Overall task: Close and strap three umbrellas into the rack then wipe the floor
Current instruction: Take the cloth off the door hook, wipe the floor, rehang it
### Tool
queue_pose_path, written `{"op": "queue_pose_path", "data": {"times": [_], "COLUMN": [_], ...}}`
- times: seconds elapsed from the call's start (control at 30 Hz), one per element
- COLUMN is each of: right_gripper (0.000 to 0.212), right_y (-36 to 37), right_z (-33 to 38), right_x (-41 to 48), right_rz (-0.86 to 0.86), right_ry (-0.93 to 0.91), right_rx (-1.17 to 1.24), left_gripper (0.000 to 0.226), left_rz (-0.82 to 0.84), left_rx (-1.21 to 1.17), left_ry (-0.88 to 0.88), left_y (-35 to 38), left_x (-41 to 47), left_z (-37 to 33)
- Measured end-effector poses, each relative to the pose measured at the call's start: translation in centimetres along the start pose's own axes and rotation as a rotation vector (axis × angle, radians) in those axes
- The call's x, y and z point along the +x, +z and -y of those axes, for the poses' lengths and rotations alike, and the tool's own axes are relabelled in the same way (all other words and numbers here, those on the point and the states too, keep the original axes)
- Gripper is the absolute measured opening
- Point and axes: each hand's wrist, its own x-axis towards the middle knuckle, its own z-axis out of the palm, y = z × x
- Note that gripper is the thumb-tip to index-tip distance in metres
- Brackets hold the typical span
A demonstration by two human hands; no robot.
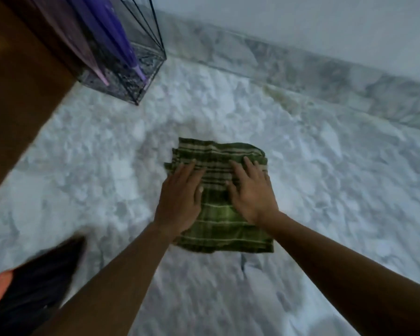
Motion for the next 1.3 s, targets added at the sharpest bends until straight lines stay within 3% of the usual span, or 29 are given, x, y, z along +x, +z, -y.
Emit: {"op": "queue_pose_path", "data": {"times": [0.07, 0.17, 0.3, 0.53, 0.8, 0.9, 1.0, 1.2, 1.3], "right_gripper": [0.066, 0.068, 0.068, 0.068, 0.073, 0.073, 0.077, 0.075, 0.077], "right_y": [3.0, 4.8, 3.5, 0.7, -0.6, -0.9, -2.3, -7.4, -9.2], "right_z": [0.2, 0.8, 2.2, 3.3, 1.9, -2.0, -8.8, -24.1, -30.3], "right_x": [1.9, 4.2, 10.4, 18.6, 18.0, 15.0, 10.8, 4.5, 1.7], "right_rz": [-0.058, -0.245, -0.300, -0.272, -0.213, -0.192, -0.194, -0.267, -0.342], "right_ry": [0.004, -0.025, -0.031, -0.152, -0.304, -0.389, -0.356, -0.070, 0.104], "right_rx": [-0.110, -0.181, -0.168, -0.195, -0.179, -0.289, -0.303, -0.309, -0.241], "left_gripper": [0.054, 0.058, 0.062, 0.057, 0.056, 0.058, 0.061, 0.061, 0.062], "left_rz": [0.007, -0.167, -0.189, -0.237, -0.224, -0.217, -0.209, -0.155, -0.050], "left_rx": [0.056, 0.173, 0.188, 0.237, 0.232, 0.215, 0.161, 0.061, 0.101], "left_ry": [-0.025, -0.082, -0.059, -0.163, -0.261, -0.259, -0.148, 0.043, 0.156], "left_y": [2.6, 4.2, 2.6, 1.1, 0.9, 2.3, 5.3, 11.4, 14.0], "left_x": [2.1, 4.1, 10.1, 16.4, 16.9, 15.7, 13.7, 15.4, 17.4], "left_z": [0.6, 1.6, 4.5, 6.8, 5.0, 1.5, -5.4, -21.5, -28.6]}}
